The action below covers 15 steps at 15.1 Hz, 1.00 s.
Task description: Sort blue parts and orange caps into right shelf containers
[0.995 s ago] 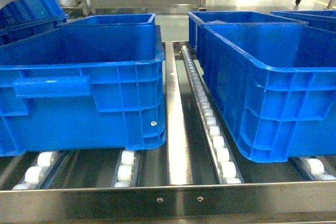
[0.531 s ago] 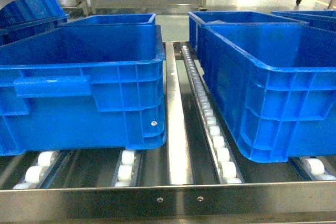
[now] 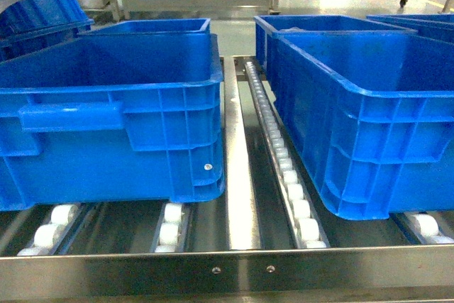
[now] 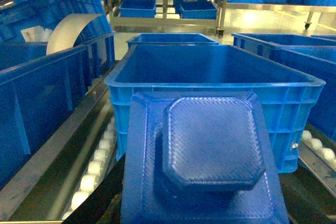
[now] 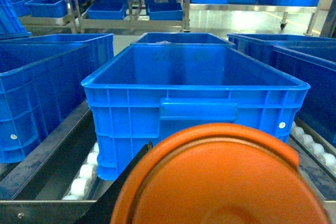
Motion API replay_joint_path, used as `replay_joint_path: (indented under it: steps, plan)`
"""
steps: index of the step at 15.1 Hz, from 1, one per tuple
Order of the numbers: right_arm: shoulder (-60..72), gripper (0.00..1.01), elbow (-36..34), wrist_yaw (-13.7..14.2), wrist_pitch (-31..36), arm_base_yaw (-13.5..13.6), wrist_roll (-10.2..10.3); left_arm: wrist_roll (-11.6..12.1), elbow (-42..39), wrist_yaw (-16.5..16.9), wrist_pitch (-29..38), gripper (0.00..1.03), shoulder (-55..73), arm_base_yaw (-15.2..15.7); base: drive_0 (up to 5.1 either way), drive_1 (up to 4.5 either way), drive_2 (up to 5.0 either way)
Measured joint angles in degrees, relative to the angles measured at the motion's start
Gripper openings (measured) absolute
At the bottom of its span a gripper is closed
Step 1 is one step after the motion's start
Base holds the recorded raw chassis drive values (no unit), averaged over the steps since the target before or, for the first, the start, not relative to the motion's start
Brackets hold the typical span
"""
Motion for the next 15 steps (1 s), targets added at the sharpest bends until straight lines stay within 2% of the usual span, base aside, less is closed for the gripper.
replay_joint_path:
  steps: [8,9,12,15]
  plan:
    - [0.0,0.44,0.0,0.0,0.0,0.0,0.0,0.0,0.0,0.0,0.0,0.43,0.0,0.0,0.0,0.00,0.0]
    - [6.6,0.44,0.1,10.3,9.9,6.7,-3.2,0.3,0.0,-21.3,18.0,0.43,15.0,-10.0,0.0,0.00,0.0]
    - [11.1,0.44,0.3,8.4,12.5,6.3,-1.9,0.9,0.1,-24.1,26.7,0.43,23.7,-11.1,0.0,0.00,0.0]
    - [15.8,0.44,1.3,7.7,16.8,6.3,-1.5,1.4,0.7,-23.8,32.3,0.43,29.8,-11.4,0.0,0.00,0.0]
